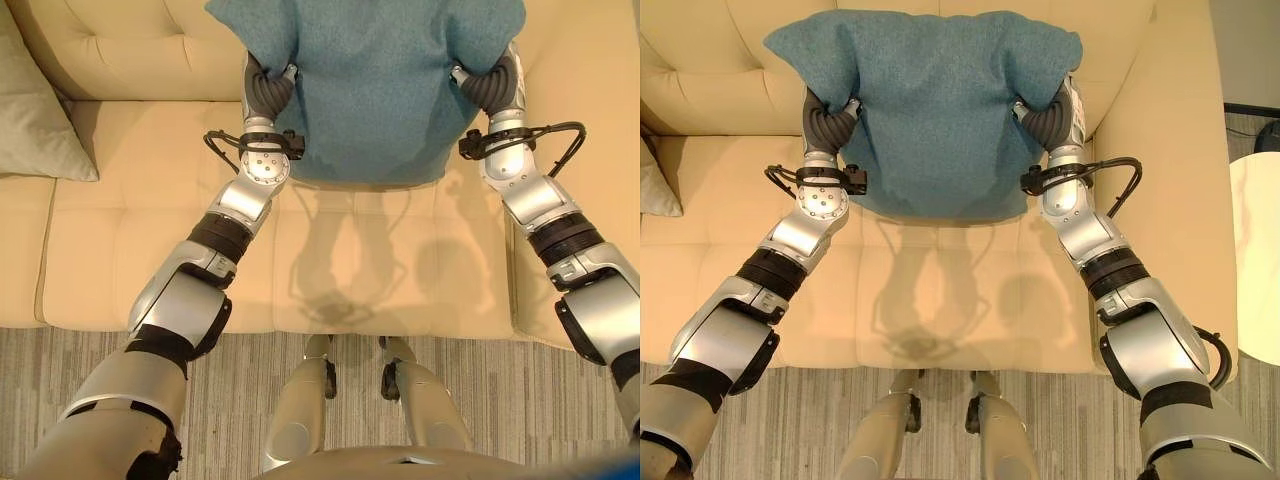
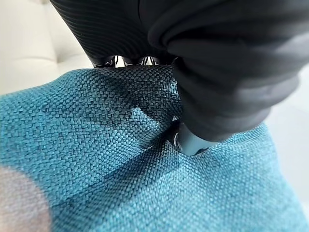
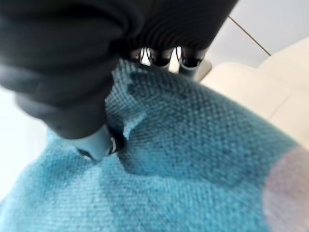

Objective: Pick up all the scattered cushions and arrange them neatly on the sofa.

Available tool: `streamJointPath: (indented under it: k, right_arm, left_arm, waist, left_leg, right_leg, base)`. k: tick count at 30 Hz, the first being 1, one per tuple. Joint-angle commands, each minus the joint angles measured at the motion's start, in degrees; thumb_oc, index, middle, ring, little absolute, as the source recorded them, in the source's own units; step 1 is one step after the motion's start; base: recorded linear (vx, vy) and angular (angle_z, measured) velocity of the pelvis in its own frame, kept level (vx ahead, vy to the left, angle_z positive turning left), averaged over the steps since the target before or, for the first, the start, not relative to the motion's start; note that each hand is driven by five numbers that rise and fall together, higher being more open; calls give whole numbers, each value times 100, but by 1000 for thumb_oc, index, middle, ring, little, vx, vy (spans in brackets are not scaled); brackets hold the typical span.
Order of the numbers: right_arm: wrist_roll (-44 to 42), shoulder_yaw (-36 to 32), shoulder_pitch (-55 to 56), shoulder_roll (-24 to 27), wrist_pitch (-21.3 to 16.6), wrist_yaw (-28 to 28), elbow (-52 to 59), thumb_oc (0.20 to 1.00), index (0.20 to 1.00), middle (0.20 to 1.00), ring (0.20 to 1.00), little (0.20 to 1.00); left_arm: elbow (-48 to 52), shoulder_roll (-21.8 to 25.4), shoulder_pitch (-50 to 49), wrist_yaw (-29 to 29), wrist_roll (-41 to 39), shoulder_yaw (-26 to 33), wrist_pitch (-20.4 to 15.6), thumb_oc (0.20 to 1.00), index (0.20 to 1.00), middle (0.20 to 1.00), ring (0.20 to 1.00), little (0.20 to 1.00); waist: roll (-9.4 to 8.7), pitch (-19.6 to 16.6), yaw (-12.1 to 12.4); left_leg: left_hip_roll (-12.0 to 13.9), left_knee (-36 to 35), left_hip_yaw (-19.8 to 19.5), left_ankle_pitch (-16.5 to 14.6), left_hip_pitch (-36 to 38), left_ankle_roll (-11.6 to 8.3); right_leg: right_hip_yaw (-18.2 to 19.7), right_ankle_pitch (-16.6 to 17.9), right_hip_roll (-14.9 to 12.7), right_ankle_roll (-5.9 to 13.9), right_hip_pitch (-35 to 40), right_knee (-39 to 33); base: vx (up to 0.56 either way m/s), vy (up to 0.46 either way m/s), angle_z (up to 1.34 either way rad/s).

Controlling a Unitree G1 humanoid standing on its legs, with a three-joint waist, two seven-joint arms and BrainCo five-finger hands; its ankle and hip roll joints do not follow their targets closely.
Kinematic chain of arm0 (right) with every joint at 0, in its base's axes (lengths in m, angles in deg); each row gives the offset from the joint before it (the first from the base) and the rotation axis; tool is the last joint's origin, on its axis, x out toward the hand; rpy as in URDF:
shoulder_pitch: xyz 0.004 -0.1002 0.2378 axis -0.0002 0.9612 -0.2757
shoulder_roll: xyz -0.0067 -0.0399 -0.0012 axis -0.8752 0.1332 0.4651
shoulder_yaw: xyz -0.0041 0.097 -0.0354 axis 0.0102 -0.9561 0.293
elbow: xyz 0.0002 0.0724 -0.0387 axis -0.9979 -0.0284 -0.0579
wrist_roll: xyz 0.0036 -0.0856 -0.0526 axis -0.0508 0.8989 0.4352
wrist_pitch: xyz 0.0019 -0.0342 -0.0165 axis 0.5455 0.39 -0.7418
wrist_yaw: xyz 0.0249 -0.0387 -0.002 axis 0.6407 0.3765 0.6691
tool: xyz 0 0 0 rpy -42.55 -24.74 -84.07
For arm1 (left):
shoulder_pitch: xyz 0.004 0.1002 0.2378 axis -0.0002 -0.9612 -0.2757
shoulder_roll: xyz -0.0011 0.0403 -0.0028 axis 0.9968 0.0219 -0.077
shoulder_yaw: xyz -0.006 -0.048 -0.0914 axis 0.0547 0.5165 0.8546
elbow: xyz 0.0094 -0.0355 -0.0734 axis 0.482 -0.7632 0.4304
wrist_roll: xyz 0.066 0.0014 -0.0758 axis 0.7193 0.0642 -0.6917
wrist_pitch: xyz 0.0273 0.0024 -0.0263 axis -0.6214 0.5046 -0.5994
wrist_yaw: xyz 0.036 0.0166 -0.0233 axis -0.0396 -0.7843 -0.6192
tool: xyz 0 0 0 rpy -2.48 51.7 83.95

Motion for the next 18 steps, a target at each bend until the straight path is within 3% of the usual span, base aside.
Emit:
streamJointPath:
  k: [1, 7, 8, 9, 10, 15, 18]
  right_arm:
    - [-66, 27, -958, -62, -388, -162, 48, 200, 200, 200, 200, 200]
    - [-24, 169, -1136, 37, -346, -126, -96, 200, 200, 200, 200, 200]
    - [-24, 167, -1134, 28, -340, -138, -116, 244, 244, 244, 244, 244]
    - [-7, 158, -1133, 23, -324, -146, -145, 824, 824, 824, 824, 824]
    - [17, 187, -1160, 35, -296, -136, -213, 1000, 1000, 1000, 1000, 1000]
    - [41, 265, -1221, 199, -231, -138, -389, 1000, 1000, 1000, 1000, 1000]
    - [-158, 555, -1388, 498, -96, 87, -1079, 1000, 1000, 1000, 1000, 1000]
  left_arm:
    - [-79, -54, 873, 75, 130, -219, -561, 200, 200, 200, 200, 200]
    - [-114, -215, 904, 152, 126, -314, -540, 225, 225, 225, 225, 225]
    - [-144, -228, 920, 156, 127, -325, -530, 583, 583, 583, 583, 583]
    - [-171, -230, 933, 146, 141, -322, -508, 1000, 1000, 1000, 1000, 1000]
    - [-207, -250, 958, 142, 145, -330, -489, 1000, 1000, 1000, 1000, 1000]
    - [-426, -133, 885, 176, 43, -233, -467, 1000, 1000, 1000, 1000, 1000]
    - [-1328, 258, 963, 432, -600, -30, -443, 1000, 1000, 1000, 1000, 1000]
  waist:
    - [-220, -369, 19]
    - [-191, -332, 19]
    - [-186, -324, 18]
    - [-192, -325, 11]
    - [-206, -319, 14]
    - [-235, -321, 10]
    - [-251, -341, 3]
  left_leg:
    - [-64, 29, 348, -413, 93, -413]
    - [-85, 29, 324, -369, -95, -450]
    - [-79, 29, 318, -394, -84, -460]
    - [-85, 29, 312, -372, -110, -459]
    - [-75, 29, 310, -401, -92, -467]
    - [-79, 29, 320, -414, -87, -466]
    - [-79, 29, 350, -402, -78, -462]
  right_leg:
    - [237, -295, -247, 783, -143, 162]
    - [198, -235, -263, 803, -303, 106]
    - [195, -248, -256, 807, -291, 105]
    - [190, -221, -262, 810, -317, 99]
    - [193, -243, -255, 810, -296, 99]
    - [203, -230, -255, 813, -289, 83]
    - [215, -197, -248, 815, -293, 78]
  base:
    - [1, -19, 7]
    - [-3, -12, 3]
    - [-13, -9, 6]
    - [8, -22, 5]
    - [0, 0, 0]
    - [0, 0, 0]
    - [-4, 0, -1]
